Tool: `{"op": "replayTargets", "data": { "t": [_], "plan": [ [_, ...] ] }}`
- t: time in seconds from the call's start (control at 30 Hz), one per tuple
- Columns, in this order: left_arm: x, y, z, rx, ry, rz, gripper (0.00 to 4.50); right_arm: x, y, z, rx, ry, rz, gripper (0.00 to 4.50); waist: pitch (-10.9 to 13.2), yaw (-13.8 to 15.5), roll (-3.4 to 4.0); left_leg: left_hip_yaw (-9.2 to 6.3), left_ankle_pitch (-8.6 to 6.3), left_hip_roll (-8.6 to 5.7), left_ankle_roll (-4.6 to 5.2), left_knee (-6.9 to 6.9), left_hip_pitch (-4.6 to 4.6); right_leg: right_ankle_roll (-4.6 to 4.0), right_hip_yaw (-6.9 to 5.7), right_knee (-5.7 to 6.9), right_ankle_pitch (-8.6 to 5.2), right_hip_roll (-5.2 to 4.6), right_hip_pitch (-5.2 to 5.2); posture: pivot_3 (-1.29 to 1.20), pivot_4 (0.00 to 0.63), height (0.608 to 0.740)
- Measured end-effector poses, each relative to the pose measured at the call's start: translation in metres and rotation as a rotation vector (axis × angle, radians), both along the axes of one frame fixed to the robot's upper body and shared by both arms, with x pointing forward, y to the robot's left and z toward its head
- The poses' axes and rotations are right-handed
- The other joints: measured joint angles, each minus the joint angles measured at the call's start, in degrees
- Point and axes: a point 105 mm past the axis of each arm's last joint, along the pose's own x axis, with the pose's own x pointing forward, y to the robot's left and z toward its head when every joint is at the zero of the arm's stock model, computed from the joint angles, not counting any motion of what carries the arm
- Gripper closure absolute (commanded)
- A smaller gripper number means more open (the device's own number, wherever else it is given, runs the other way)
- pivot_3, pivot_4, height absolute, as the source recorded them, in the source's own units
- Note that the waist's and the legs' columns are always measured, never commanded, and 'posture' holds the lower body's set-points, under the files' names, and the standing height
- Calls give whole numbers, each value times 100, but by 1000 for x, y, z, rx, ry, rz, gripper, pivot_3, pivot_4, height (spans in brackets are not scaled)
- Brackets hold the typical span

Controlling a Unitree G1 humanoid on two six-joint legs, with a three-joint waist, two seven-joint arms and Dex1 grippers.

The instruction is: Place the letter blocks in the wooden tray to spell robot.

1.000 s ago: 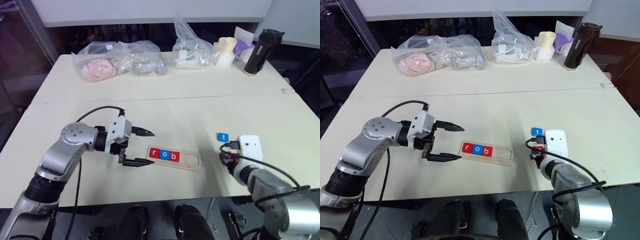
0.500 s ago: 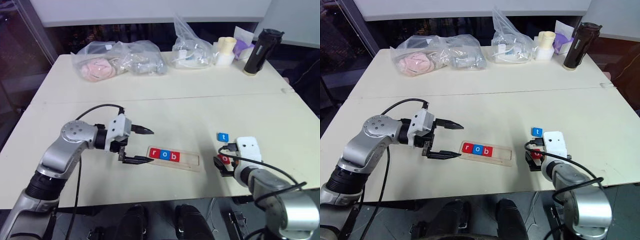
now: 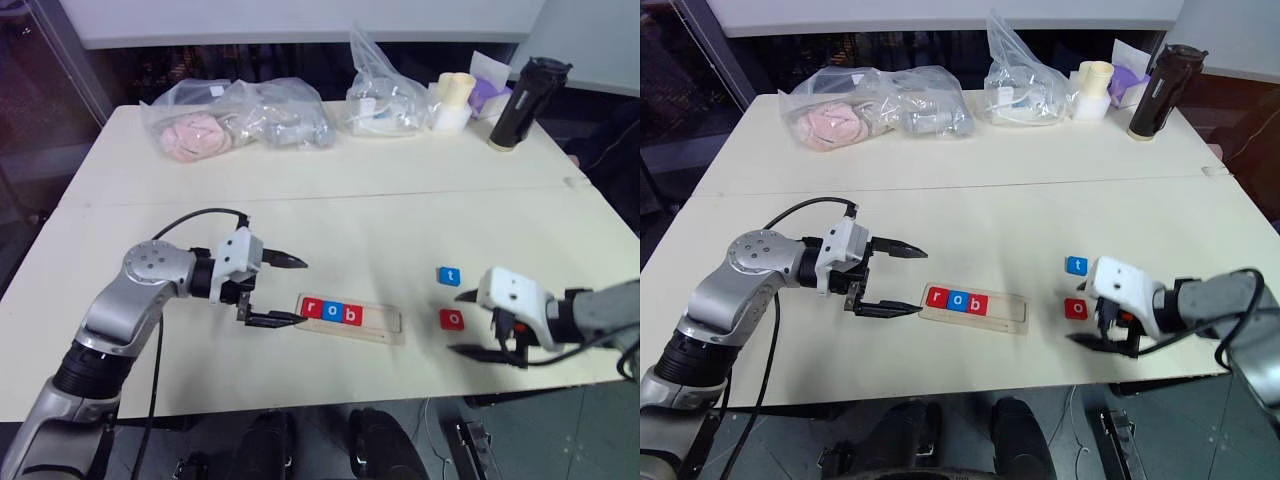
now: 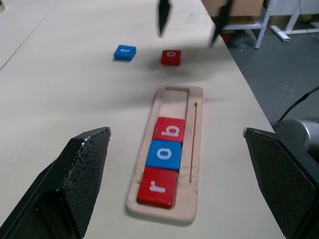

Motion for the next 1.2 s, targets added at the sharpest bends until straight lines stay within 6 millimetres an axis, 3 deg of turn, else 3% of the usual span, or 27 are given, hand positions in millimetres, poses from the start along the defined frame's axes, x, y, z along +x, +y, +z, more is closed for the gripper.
{"op": "replayTargets", "data": {
  "t": [0.1,0.3,0.63,0.73,0.9,1.07,1.2],
  "plan": [
    [-1,1,-1,2,1,3,0,11,-10,-6,-22,17,5,65,0,35,1,-5,1,3,0,-3,0,-3,1,2,1,-2,-1,0,150,740],
    [-2,4,-5,11,13,14,0,6,-18,-24,-1,114,12,65,0,114,4,-5,0,2,0,-9,-15,-2,2,1,3,-12,-18,0,150,740],
    [-3,4,-5,14,9,21,0,1,-15,-34,28,142,7,65,-3,136,8,-5,0,3,-3,-8,-14,-15,4,1,8,-21,-20,0,150,740],
    [-3,4,-5,14,9,21,0,1,-15,-34,27,137,7,932,-3,137,9,-5,0,3,-4,-10,-14,-15,4,1,7,-22,-21,0,150,740],
    [-3,4,-5,14,10,20,0,1,-12,-36,44,129,3,3391,-3,136,9,-5,0,3,-4,-10,-14,-15,4,1,8,-23,-21,0,150,740],
    [-3,4,-5,14,10,20,0,0,-6,-33,52,130,13,3377,-5,136,12,-5,0,3,-4,-10,-15,-15,4,1,8,-23,-22,0,150,740],
    [-2,3,-4,15,10,20,0,8,20,-6,87,60,86,3377,-4,103,17,-4,0,3,-4,-10,-15,-21,4,2,12,-24,-26,0,150,740]
  ]
}}
